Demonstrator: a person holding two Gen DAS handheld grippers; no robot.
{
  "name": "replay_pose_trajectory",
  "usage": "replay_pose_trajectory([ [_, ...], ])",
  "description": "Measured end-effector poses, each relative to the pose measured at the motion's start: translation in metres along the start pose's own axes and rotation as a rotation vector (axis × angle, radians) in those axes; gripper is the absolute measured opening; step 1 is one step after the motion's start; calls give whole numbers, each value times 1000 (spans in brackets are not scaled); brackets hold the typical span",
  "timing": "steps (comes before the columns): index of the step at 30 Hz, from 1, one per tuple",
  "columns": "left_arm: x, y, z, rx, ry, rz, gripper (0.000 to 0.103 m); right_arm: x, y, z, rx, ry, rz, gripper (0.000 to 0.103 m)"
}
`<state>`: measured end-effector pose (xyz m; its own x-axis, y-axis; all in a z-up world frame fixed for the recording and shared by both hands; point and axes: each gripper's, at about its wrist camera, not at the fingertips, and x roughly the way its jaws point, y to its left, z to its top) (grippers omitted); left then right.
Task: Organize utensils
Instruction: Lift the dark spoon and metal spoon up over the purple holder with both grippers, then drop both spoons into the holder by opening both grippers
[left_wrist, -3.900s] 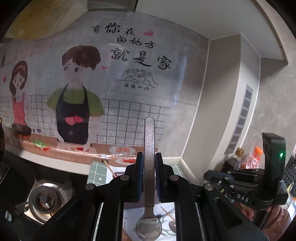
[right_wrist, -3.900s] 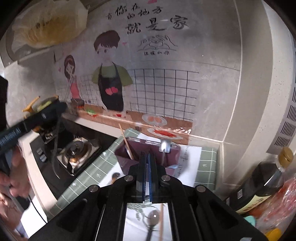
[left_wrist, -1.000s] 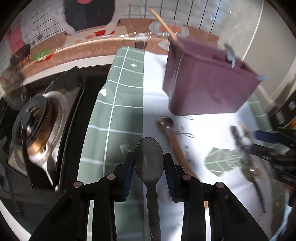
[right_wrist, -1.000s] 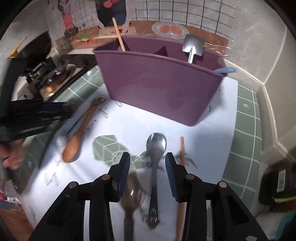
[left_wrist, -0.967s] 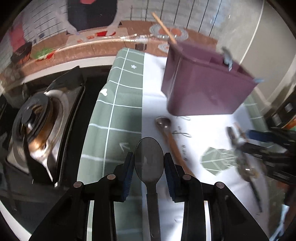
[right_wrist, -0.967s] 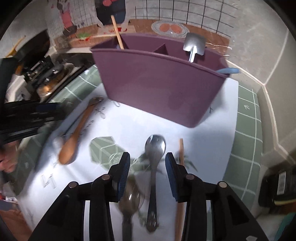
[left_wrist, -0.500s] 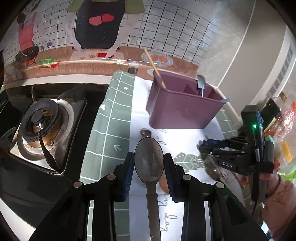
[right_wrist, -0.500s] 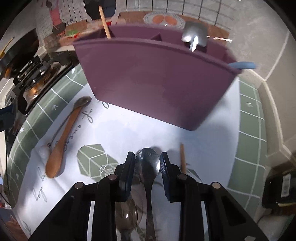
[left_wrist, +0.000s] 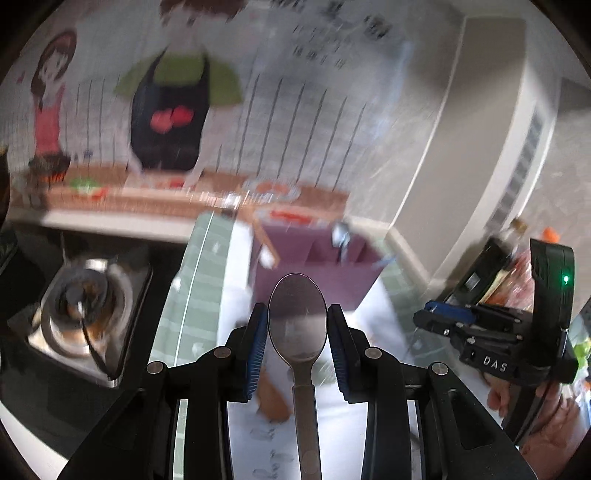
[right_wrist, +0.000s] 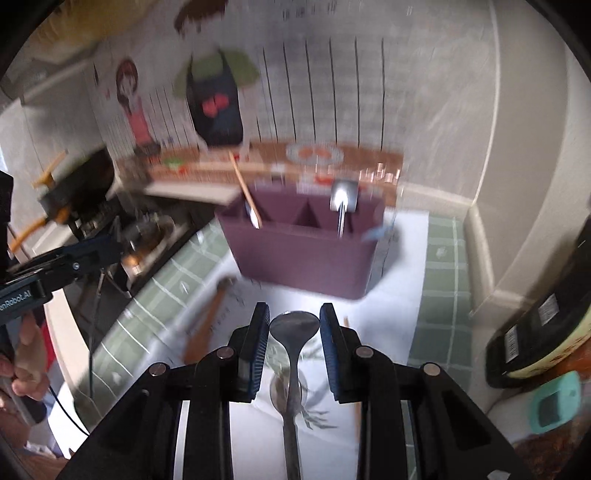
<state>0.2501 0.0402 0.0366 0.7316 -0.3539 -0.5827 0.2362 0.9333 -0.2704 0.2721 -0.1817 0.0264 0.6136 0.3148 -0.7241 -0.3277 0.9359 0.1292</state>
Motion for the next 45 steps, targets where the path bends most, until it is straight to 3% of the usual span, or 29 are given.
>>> replay_pose_trajectory([
  [5,-31,-33,55,90,-152,-43,34,-40,12,46,-50,-107,-7,25],
  [12,-59,-71,138,192,-493,-67,34,-94,24,135,-127,-326,-91,25],
  [16,-47,-75,162,201,-580,-58,34,-94,16,164,-105,-383,-121,26],
  [20,-2,-71,167,200,-565,-22,34,-65,1,173,-73,-363,-137,26],
  [22,27,-68,164,203,-527,-14,34,-38,-10,173,-32,-318,-102,26],
  [32,145,-27,125,162,-383,27,34,75,-37,145,45,-133,-95,26],
  [42,189,-10,83,137,-250,53,35,125,-44,113,64,-11,-75,27],
  [44,192,-8,74,125,-207,49,35,129,-42,108,52,22,-72,34],
  [45,193,-7,73,117,-191,44,36,132,-42,103,48,44,-75,45],
])
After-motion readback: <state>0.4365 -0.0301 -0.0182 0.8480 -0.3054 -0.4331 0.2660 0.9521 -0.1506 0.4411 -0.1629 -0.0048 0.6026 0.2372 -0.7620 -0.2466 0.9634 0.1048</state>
